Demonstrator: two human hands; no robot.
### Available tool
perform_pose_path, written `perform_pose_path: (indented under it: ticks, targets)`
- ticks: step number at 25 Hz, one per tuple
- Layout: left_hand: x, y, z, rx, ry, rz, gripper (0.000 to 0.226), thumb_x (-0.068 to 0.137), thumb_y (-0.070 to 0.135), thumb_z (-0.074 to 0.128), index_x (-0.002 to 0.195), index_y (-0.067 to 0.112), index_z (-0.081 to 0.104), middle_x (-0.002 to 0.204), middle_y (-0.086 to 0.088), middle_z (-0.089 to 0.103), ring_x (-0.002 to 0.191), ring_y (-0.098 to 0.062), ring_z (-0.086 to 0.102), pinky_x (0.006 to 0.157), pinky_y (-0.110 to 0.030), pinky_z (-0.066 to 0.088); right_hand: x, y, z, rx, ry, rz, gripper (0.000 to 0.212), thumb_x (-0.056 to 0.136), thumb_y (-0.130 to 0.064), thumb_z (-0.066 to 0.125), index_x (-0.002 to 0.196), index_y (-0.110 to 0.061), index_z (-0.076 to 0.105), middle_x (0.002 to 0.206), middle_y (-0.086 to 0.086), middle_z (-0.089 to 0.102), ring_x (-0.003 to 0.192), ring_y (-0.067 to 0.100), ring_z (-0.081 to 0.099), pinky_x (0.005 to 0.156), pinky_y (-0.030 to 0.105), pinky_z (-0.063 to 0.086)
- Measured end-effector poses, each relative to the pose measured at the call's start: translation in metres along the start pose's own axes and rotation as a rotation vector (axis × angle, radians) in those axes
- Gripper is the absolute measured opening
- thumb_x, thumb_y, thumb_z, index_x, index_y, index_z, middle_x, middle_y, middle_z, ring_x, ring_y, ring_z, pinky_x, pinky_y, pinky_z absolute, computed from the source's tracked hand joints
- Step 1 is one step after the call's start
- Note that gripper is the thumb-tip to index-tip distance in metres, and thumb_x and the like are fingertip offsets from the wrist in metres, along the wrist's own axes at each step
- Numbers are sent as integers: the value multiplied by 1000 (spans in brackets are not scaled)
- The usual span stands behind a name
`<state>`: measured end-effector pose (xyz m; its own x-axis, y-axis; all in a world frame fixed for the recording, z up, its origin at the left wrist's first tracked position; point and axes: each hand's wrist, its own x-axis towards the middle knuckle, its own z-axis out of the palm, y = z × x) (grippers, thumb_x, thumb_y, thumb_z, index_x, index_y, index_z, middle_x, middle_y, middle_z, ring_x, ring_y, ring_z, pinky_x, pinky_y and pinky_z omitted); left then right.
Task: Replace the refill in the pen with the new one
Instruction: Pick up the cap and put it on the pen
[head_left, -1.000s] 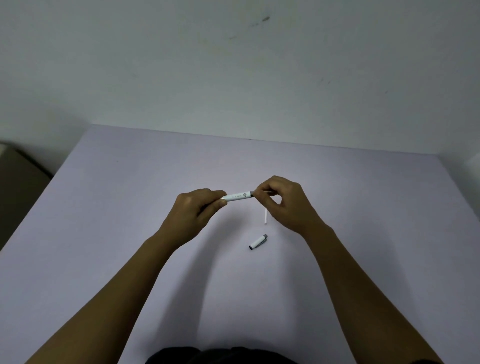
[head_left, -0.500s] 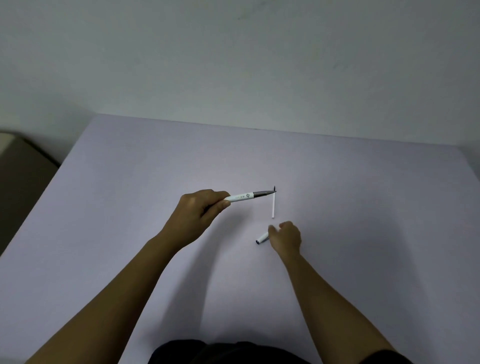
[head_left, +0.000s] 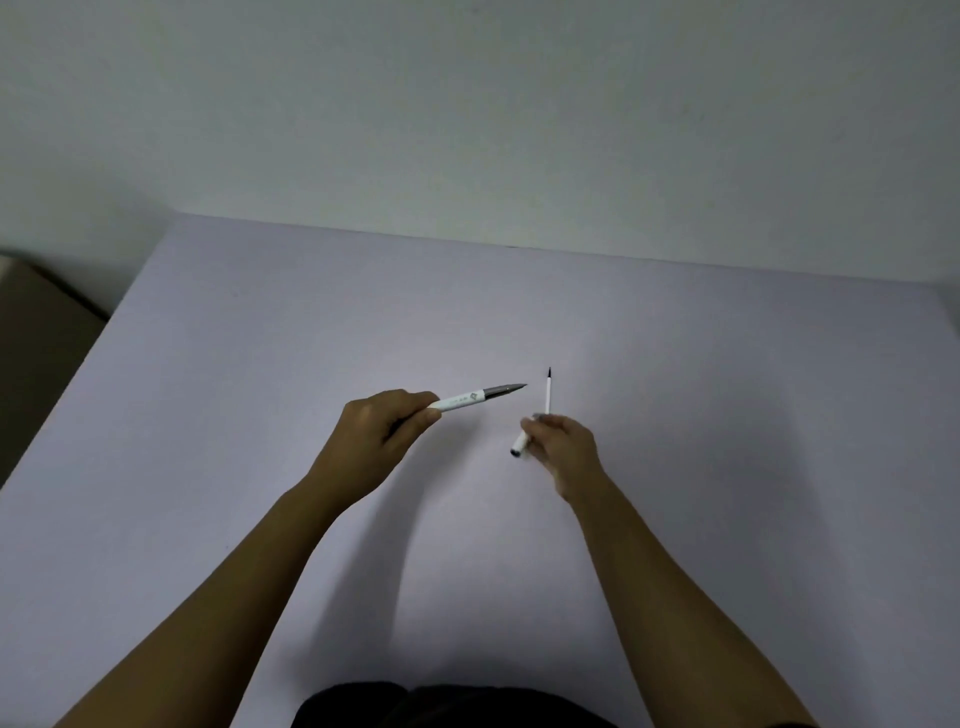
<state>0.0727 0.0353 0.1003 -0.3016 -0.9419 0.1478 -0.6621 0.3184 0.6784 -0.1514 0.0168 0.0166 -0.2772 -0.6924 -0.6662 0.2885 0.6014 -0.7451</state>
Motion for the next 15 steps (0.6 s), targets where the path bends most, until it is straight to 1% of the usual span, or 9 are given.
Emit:
perform_pose_path:
  ticks: [1,2,3,5,7,12,15]
  targets:
    - [-3,-3,1,-8,12,-28,10,91,22,55,92,21,65,57,10,47,60,-6,45,55,-11,33,-5,-13,1,135,-56,-40,10,82,-1,67,82,-8,60,83,10,64,74,14,63,73,24,60]
    - [-6,-5,2,-17,27,-57,10,91,21,56,89,22,65,57,8,49,59,-8,46,54,-13,33,-9,-26,2,203,-83,-88,11,83,-3,67,83,-10,59,83,7,64,73,11,62,65,18,58]
    - [-8,-7,3,-25,41,-87,10,91,22,56,86,22,64,58,2,52,59,-12,45,53,-15,32,-14,-38,2,231,-92,-135,10,84,-6,67,84,-11,59,82,5,64,74,9,63,61,14,57]
    - [-10,-7,4,-34,61,-124,12,91,22,56,81,19,62,59,-7,54,61,-18,45,52,-18,32,-25,-55,2,245,-101,-210,10,84,-10,68,86,-11,59,81,3,66,74,9,65,63,14,56]
    - [-10,-5,4,-27,72,-123,14,92,22,55,80,17,62,59,-10,54,62,-22,44,52,-20,32,-34,-62,2,244,-118,-249,10,84,-10,67,86,-10,58,82,4,66,76,10,65,65,15,56]
    - [-5,-2,1,11,85,-100,18,92,24,53,79,13,61,57,-11,51,60,-22,43,52,-24,32,-45,-63,7,216,-168,-297,11,86,-9,66,89,-7,55,84,5,66,76,11,66,65,14,56]
    - [-4,-1,1,33,80,-75,17,92,23,54,82,13,62,56,-9,51,61,-21,43,53,-22,32,-49,-63,9,171,-191,-317,10,86,-8,66,87,-9,55,82,5,66,72,8,67,65,14,56]
